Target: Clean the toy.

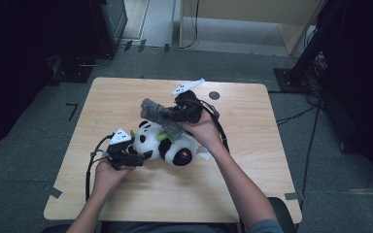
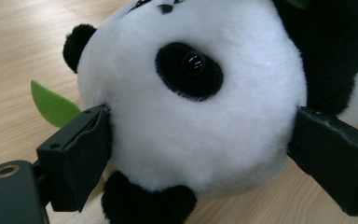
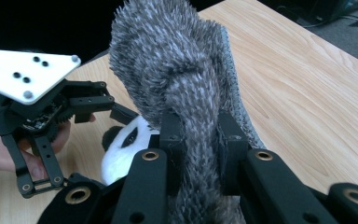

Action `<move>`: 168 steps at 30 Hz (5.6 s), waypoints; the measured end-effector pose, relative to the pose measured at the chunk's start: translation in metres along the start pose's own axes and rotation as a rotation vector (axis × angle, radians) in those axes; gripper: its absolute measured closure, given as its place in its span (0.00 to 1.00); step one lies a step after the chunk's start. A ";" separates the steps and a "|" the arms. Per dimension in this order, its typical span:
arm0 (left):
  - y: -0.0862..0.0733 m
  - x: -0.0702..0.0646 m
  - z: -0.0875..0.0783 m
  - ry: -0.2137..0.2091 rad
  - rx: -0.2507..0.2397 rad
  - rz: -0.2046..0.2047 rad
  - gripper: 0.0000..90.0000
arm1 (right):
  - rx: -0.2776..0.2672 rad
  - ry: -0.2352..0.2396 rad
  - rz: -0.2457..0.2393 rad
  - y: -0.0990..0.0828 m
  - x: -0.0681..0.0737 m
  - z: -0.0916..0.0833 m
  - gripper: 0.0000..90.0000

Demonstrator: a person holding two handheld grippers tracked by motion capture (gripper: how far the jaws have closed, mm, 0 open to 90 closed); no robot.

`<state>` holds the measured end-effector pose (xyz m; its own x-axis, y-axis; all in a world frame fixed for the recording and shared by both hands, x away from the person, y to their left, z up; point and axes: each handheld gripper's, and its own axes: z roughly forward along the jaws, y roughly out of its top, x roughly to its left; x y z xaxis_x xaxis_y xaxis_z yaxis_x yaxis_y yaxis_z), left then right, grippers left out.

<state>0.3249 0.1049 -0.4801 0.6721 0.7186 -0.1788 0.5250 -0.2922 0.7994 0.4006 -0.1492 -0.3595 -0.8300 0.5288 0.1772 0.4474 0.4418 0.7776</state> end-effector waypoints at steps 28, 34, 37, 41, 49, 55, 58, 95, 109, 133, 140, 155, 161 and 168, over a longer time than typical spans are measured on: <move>-0.007 -0.016 0.000 0.059 0.010 0.022 0.39 | 0.120 0.004 -0.023 -0.014 -0.002 0.060 0.83; -0.005 -0.016 0.000 0.060 0.017 0.003 0.40 | 0.131 -0.034 0.019 -0.020 -0.018 0.061 0.82; -0.004 -0.016 0.000 0.057 0.015 0.002 0.41 | 0.162 -0.083 0.045 -0.023 -0.026 0.061 0.82; -0.004 -0.016 0.001 0.058 0.017 0.002 0.43 | 0.174 -0.104 0.051 -0.025 -0.032 0.061 0.82; -0.004 -0.015 0.000 0.055 0.021 0.005 0.43 | 0.175 -0.146 0.090 -0.025 -0.043 0.056 0.81; -0.005 -0.015 0.000 0.045 0.017 0.014 0.43 | 0.173 -0.174 0.084 -0.025 -0.050 0.048 0.83; -0.006 -0.014 -0.001 0.041 0.015 0.007 0.43 | 0.156 -0.236 0.077 -0.027 -0.058 0.037 0.85; -0.008 -0.019 -0.001 0.058 0.006 -0.007 0.41 | 0.093 0.046 -0.046 -0.017 0.011 0.067 0.82; -0.005 -0.017 0.000 0.050 0.012 -0.029 0.41 | 0.126 -0.063 0.038 -0.028 -0.023 0.061 0.82; -0.006 -0.016 0.000 0.032 0.008 -0.034 0.41 | 0.091 -0.205 0.141 -0.042 -0.073 0.026 0.84; -0.008 -0.015 0.000 0.028 -0.002 -0.029 0.41 | 0.023 -0.244 0.145 -0.043 -0.080 0.011 0.84; -0.007 -0.014 -0.001 0.025 -0.017 -0.020 0.39 | -0.152 -0.127 0.012 -0.014 -0.029 -0.029 0.84; -0.006 -0.014 -0.001 0.026 -0.012 -0.024 0.38 | -0.132 -0.106 -0.048 -0.019 -0.011 -0.029 0.83; -0.006 -0.013 -0.001 0.022 -0.005 -0.025 0.38 | -0.102 -0.172 -0.062 -0.033 -0.015 -0.035 0.83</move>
<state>0.3128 0.0978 -0.4817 0.6471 0.7394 -0.1859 0.5388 -0.2711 0.7976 0.3870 -0.1971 -0.3670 -0.7821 0.6225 0.0281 0.3536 0.4063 0.8426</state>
